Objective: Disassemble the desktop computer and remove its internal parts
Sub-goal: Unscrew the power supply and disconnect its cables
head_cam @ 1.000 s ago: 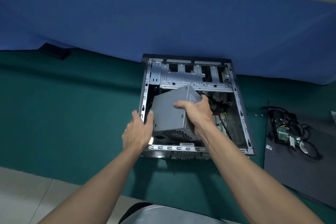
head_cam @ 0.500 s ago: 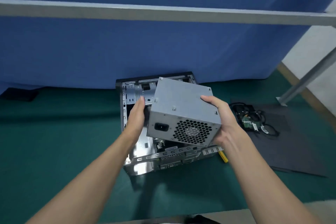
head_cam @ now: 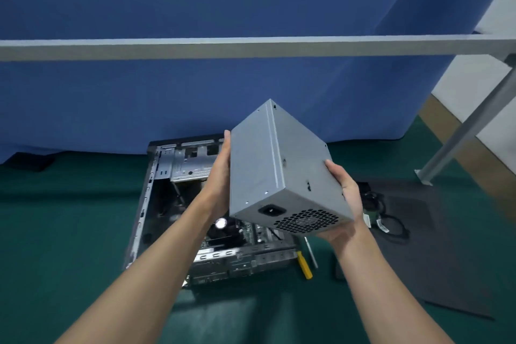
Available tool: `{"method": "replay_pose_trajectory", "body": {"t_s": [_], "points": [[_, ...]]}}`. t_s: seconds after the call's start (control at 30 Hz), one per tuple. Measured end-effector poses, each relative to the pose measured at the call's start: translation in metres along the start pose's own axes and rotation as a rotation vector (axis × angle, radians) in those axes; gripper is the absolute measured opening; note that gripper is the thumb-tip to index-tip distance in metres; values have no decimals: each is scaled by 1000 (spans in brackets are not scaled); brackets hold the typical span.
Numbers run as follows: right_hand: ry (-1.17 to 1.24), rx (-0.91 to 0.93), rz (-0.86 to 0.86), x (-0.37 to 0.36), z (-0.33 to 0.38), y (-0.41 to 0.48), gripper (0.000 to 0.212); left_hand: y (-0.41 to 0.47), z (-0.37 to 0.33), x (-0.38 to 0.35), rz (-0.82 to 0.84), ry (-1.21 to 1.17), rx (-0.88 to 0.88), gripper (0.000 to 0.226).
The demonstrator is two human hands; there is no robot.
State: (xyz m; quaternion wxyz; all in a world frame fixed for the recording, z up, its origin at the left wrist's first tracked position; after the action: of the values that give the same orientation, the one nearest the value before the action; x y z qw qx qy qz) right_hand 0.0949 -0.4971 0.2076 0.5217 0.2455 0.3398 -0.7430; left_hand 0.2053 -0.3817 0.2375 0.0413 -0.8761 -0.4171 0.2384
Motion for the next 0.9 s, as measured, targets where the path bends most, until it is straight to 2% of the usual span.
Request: {"method": "replay_pose_trajectory", "body": {"t_s": [0.1, 0.17, 0.23, 0.3, 0.4, 0.47, 0.53, 0.6, 0.67, 0.7, 0.77, 0.83, 0.9], "points": [[-12, 29, 18, 30, 25, -4, 38, 8, 15, -38, 15, -46, 48, 67], [-32, 42, 10, 52, 38, -8, 36, 10, 22, -63, 29, 12, 71, 70], [-38, 55, -26, 77, 47, -11, 37, 16, 25, -82, 18, 118, 75, 92], [-16, 69, -27, 96, 53, -13, 41, 21, 21, -98, 10, 237, 11, 100], [-6, 66, -14, 120, 58, -19, 49, 28, 27, -123, -1, 385, -4, 93], [-97, 41, -120, 143, 60, -26, 63, 30, 35, -138, -44, 488, -39, 80], [-229, 56, -315, 173, 70, -33, 73, 29, 38, -158, -95, 712, -152, 77], [-368, 95, -406, 190, 83, -43, 67, 23, 47, -188, -84, 995, -339, 84], [-522, 38, -484, 207, 88, -56, 66, 15, 64, -214, -63, 1179, -482, 94], [-518, -20, -518, 219, 86, -64, 68, 14, 74, -223, -50, 1242, -513, 101], [-317, -152, -506, 237, 78, -79, 73, 10, 92, -242, 28, 1395, -610, 108], [-169, -277, -435, 243, 76, -90, 83, 1, 111, -265, 178, 1551, -764, 109], [-110, -386, -375, 246, 77, -100, 83, -7, 137, -285, 378, 1634, -853, 111]]}}
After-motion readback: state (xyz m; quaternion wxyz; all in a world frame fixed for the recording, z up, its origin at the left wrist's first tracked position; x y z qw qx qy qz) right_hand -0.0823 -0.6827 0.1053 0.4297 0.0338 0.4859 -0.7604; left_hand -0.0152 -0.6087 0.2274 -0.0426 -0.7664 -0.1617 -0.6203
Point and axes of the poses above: each hand's wrist, its own y-axis towards the middle knuckle, its own x-axis out of the back of the hand, z = x × y, the point moved 9 cm from there along y, towards the middle knuckle, and after that the axes turned 10 degrees about -y, right-handed, at the moved point
